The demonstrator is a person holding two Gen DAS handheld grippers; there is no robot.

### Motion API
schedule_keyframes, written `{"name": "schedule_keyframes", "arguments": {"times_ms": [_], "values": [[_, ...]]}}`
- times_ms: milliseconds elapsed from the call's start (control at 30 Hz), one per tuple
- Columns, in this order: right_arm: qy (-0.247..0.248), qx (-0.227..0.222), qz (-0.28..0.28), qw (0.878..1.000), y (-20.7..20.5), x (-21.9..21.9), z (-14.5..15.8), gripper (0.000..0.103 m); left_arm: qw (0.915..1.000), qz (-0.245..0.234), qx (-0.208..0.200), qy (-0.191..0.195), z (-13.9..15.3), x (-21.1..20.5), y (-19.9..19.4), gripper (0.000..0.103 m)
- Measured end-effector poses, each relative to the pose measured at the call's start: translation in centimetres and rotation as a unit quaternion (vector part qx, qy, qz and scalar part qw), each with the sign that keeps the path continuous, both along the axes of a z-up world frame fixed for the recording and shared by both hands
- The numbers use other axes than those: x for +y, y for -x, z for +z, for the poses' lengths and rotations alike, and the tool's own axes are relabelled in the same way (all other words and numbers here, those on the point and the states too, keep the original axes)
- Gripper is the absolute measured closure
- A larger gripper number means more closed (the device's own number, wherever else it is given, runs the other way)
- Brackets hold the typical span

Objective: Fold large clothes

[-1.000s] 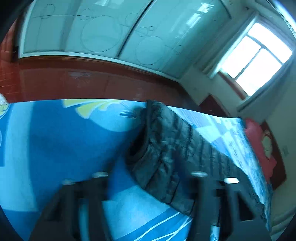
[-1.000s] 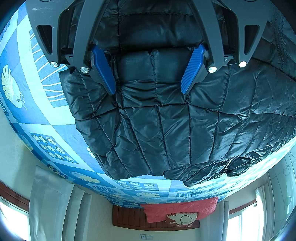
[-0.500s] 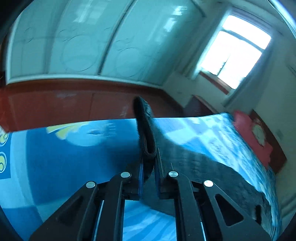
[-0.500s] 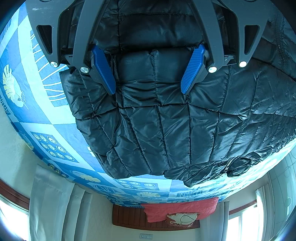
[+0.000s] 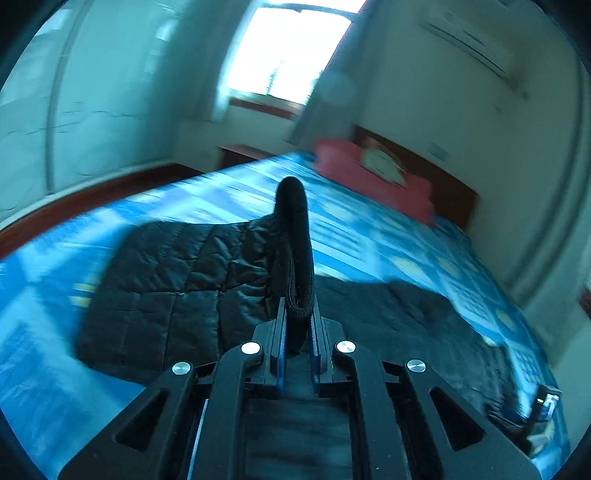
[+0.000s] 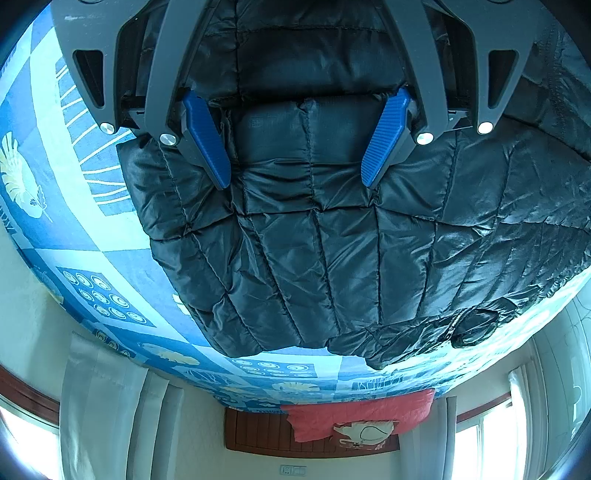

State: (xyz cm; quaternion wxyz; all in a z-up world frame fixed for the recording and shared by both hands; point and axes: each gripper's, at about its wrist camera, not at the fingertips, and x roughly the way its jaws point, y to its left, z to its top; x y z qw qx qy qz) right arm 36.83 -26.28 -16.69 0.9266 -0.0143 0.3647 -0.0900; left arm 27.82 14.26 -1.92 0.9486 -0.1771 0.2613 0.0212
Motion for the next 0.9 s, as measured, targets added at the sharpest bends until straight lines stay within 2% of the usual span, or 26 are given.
{"name": "schedule_keyframes", "arguments": {"times_ms": [167,233,333,467,567,600,667,733,800,900], "values": [[-0.006,-0.002,0.002,1.0,0.0,-0.1,0.0,0.029,0.9959,-0.089,0.009,-0.014,-0.5,-10.3,-3.2,0.093],[-0.009,-0.003,0.002,1.0,0.1,-0.1,-0.1,0.029,0.9922,-0.12,0.017,-0.03,-1.3,-13.9,-3.8,0.093],[-0.012,-0.003,0.004,1.0,0.1,-0.1,-0.1,0.027,0.9843,-0.16,0.054,-0.05,-4.1,-19.0,-4.8,0.093],[-0.011,-0.002,0.005,1.0,0.0,0.0,-0.1,0.025,0.9726,-0.193,0.099,-0.085,-7.8,-22.9,-5.4,0.093],[-0.012,-0.001,0.005,1.0,0.0,0.1,0.0,0.025,0.9652,-0.21,0.116,-0.104,-8.8,-24.5,-4.9,0.091],[-0.013,0.0,0.005,1.0,0.0,0.1,0.0,0.025,0.9639,-0.216,0.115,-0.106,-8.5,-24.8,-4.2,0.087],[-0.014,0.001,0.005,1.0,0.0,0.1,0.0,0.025,0.9616,-0.232,0.11,-0.097,-7.5,-24.4,-2.8,0.068],[-0.014,0.004,0.005,1.0,-0.1,0.1,0.0,0.025,0.9628,-0.238,0.088,-0.092,-5.9,-23.6,-1.2,0.036],[-0.01,0.008,0.004,1.0,-0.1,0.2,0.1,0.025,0.9656,-0.234,0.06,-0.096,-4.2,-22.8,0.6,0.028],[-0.008,0.009,0.003,1.0,0.2,0.5,0.9,0.025,0.9652,-0.234,0.047,-0.107,-2.8,-21.6,2.0,0.028]]}}
